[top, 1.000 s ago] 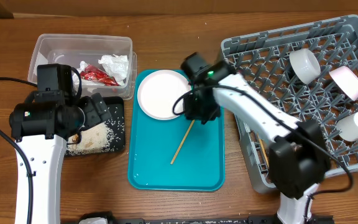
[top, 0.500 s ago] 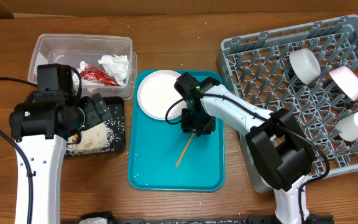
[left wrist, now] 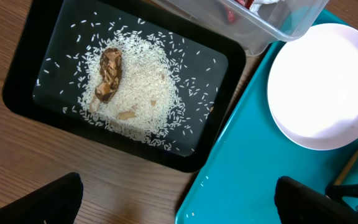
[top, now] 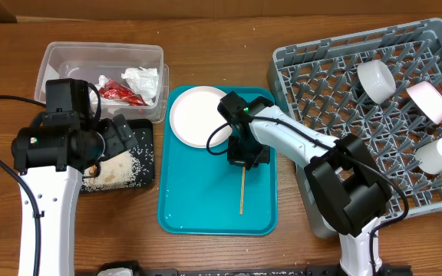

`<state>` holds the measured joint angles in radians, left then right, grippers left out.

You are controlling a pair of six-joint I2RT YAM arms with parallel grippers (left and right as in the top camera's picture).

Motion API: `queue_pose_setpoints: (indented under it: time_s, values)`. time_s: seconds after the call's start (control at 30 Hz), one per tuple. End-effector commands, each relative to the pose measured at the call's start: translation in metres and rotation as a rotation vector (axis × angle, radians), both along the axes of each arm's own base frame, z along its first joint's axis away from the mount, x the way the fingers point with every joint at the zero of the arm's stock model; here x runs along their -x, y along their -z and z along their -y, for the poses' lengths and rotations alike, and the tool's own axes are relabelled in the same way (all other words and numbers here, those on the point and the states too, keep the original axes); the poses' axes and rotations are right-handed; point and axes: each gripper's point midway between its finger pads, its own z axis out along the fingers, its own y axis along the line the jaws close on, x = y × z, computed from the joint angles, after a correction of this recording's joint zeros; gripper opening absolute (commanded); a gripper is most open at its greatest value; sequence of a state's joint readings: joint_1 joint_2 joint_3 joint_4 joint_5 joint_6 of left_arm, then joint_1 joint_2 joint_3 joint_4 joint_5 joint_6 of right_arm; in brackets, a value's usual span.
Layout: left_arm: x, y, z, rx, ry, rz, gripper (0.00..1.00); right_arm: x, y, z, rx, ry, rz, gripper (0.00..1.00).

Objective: Sort waste into correct bins and load items into the dishwasher
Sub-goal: 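Place the second chopstick in the dish rack with the right gripper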

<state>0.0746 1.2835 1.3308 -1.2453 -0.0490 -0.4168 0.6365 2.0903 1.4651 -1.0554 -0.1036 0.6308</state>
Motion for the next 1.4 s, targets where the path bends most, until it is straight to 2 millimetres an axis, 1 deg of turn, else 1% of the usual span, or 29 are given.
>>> queue_pose_setpoints:
  time_s: [0.0, 0.07, 0.13, 0.23, 0.33, 0.43, 0.47, 0.53, 0.57, 0.6, 0.67, 0.7, 0.73, 0.83, 0.93, 1.03, 1.13, 1.17, 1.37]
  values:
    - [-0.001, 0.0, -0.002, 0.001, -0.014, 0.0, 1.0, 0.011, 0.014, 0.009, 0.038, 0.003, -0.043, 0.04]
    - [-0.001, 0.0, -0.002, 0.001, -0.014, 0.0, 1.0, 0.009, 0.01, 0.011, 0.037, 0.009, -0.049, 0.04]
    - [-0.001, 0.0, -0.002, 0.001, -0.014, 0.001, 1.0, 0.006, 0.002, 0.013, 0.03, -0.003, -0.049, 0.04]
    - [-0.001, 0.0, -0.002, 0.001, -0.014, 0.0, 1.0, -0.002, -0.021, 0.015, 0.004, -0.042, -0.02, 0.04]
    - [-0.001, 0.0, -0.002, 0.001, -0.014, 0.0, 1.0, -0.014, -0.057, 0.018, -0.043, -0.092, 0.049, 0.04]
    - [-0.001, 0.0, -0.002, 0.001, -0.014, 0.001, 1.0, -0.026, -0.099, 0.026, -0.096, -0.156, 0.148, 0.04]
    - [-0.001, 0.0, -0.002, 0.001, -0.014, 0.001, 1.0, -0.03, -0.117, 0.031, -0.113, -0.195, 0.191, 0.04]
    - [-0.001, 0.0, -0.002, 0.001, -0.014, 0.001, 1.0, -0.035, -0.144, 0.043, -0.131, -0.256, 0.254, 0.04]
    - [-0.001, 0.0, -0.002, 0.001, -0.014, 0.001, 1.0, -0.037, -0.154, 0.05, -0.134, -0.277, 0.274, 0.04]
    - [-0.001, 0.0, -0.002, 0.001, -0.014, 0.001, 1.0, -0.04, -0.172, 0.065, -0.135, -0.307, 0.315, 0.04]
    - [-0.001, 0.0, -0.002, 0.001, -0.014, 0.001, 1.0, -0.046, -0.186, 0.087, -0.11, -0.312, 0.355, 0.04]
    - [-0.001, 0.0, -0.002, 0.001, -0.014, 0.001, 1.0, -0.05, -0.19, 0.101, -0.076, -0.301, 0.375, 0.04]
    - [-0.001, 0.0, -0.002, 0.001, -0.014, 0.001, 1.0, -0.055, -0.192, 0.119, -0.028, -0.276, 0.387, 0.04]
    - [-0.001, 0.0, -0.002, 0.001, -0.014, 0.0, 1.0, -0.059, -0.189, 0.15, 0.032, -0.242, 0.367, 0.04]
    - [0.0, 0.0, -0.001, 0.002, -0.014, -0.002, 1.0, -0.056, -0.176, 0.169, 0.045, -0.205, 0.31, 0.04]
    - [0.0, 0.0, -0.001, 0.003, -0.014, -0.002, 1.0, -0.048, -0.16, 0.177, 0.053, -0.2, 0.247, 0.04]
    - [0.0, 0.0, -0.001, 0.006, -0.013, -0.002, 1.0, -0.04, -0.143, 0.178, 0.049, -0.201, 0.198, 0.04]
    - [0.0, 0.0, -0.001, 0.006, -0.013, -0.002, 1.0, -0.036, -0.134, 0.178, 0.051, -0.204, 0.179, 0.04]
    - [0.0, 0.0, -0.001, 0.006, -0.013, -0.002, 1.0, -0.021, -0.102, 0.18, 0.056, -0.206, 0.12, 0.04]
